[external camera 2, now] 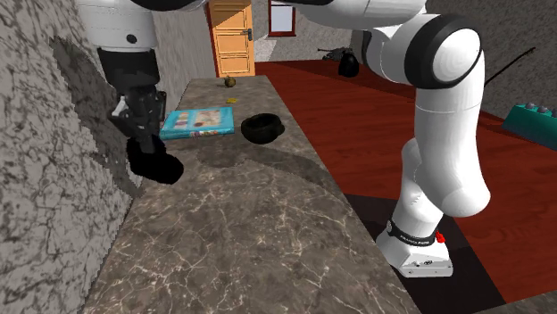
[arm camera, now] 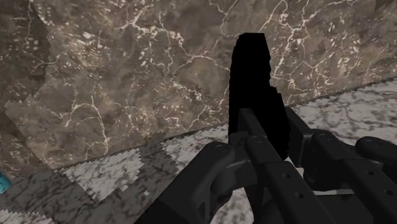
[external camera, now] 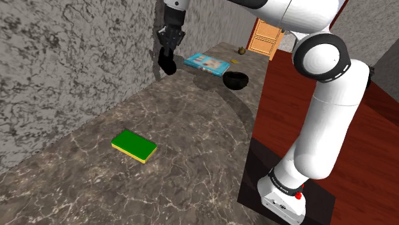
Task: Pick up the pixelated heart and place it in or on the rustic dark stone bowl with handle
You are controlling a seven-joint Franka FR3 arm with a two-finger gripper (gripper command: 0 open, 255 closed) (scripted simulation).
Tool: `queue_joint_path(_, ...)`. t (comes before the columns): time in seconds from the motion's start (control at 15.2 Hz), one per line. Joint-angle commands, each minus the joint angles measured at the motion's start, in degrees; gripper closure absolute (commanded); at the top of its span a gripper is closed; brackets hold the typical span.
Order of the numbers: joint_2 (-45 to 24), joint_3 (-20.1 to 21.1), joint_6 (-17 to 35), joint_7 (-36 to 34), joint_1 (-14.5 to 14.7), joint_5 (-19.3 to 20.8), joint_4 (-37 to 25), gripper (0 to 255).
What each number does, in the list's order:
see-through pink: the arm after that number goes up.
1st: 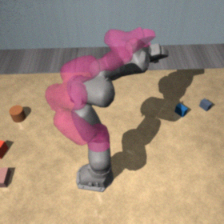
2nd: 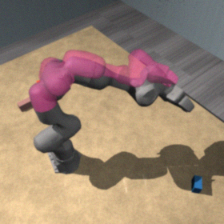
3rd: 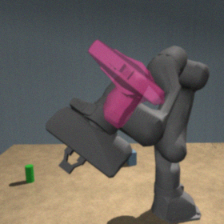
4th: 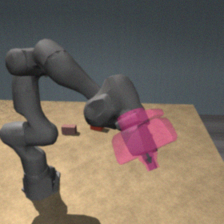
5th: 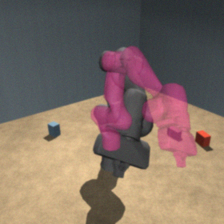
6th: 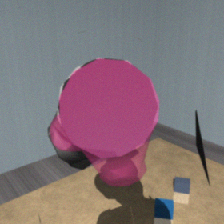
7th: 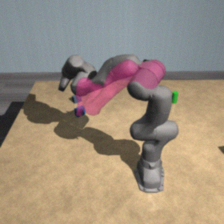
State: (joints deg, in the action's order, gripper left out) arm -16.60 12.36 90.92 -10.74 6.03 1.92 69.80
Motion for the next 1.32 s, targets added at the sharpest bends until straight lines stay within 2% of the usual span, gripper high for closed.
queue_joint_path(0.0,2.6,-0.7,1.2,2.5,-2.0,-0.9,3.8,255)
queue_joint_path(0.59,10.8,-5.3,2.5,14.4,-9.7,-4.0,13.5,255)
queue_joint_path(1.25,13.8,-11.4,1.3,27.8,-17.0,-5.6,16.0,255)
